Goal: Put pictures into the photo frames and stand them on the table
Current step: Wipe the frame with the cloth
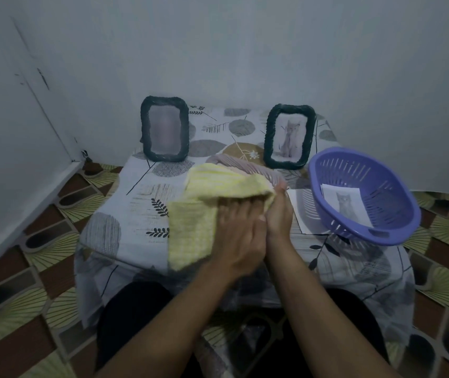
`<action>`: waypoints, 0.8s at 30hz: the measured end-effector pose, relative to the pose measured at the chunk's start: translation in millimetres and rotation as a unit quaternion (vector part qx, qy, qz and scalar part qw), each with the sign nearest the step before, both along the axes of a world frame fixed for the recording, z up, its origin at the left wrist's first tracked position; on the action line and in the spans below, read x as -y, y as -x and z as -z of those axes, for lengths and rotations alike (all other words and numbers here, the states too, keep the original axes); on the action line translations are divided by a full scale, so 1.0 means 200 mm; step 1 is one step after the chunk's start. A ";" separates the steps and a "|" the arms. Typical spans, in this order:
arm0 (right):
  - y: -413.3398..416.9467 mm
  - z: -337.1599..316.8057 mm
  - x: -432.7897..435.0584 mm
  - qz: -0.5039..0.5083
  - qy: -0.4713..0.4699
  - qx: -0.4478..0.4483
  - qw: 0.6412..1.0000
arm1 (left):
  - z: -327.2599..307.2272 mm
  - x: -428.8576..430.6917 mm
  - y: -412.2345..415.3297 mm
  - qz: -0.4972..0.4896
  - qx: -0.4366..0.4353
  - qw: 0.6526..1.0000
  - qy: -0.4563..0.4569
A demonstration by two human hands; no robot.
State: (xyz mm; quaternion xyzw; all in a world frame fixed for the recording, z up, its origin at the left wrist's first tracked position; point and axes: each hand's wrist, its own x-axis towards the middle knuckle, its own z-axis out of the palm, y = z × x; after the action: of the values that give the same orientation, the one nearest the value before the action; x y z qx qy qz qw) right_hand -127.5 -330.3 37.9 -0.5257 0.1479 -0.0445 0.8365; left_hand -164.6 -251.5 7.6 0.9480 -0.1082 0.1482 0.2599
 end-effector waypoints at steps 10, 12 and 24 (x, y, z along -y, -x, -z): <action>0.03 0.06 0.05 -0.018 -0.007 -0.004 1.000 | -0.03 -0.32 -0.16 -0.073 -0.017 0.988 -0.134; 0.04 0.05 0.02 -0.024 -0.018 0.004 1.000 | -0.03 -0.32 -0.17 -0.127 -0.035 0.985 -0.112; 0.03 0.06 0.07 0.015 0.022 -0.030 0.999 | 0.02 -0.08 -0.02 0.095 -0.026 0.987 -0.127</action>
State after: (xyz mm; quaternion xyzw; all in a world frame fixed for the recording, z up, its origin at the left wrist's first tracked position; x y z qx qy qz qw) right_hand -134.5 -343.3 25.0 -0.5424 0.1803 -0.0446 0.8193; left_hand -161.5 -235.3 4.2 0.9623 -0.2086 0.0829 0.1534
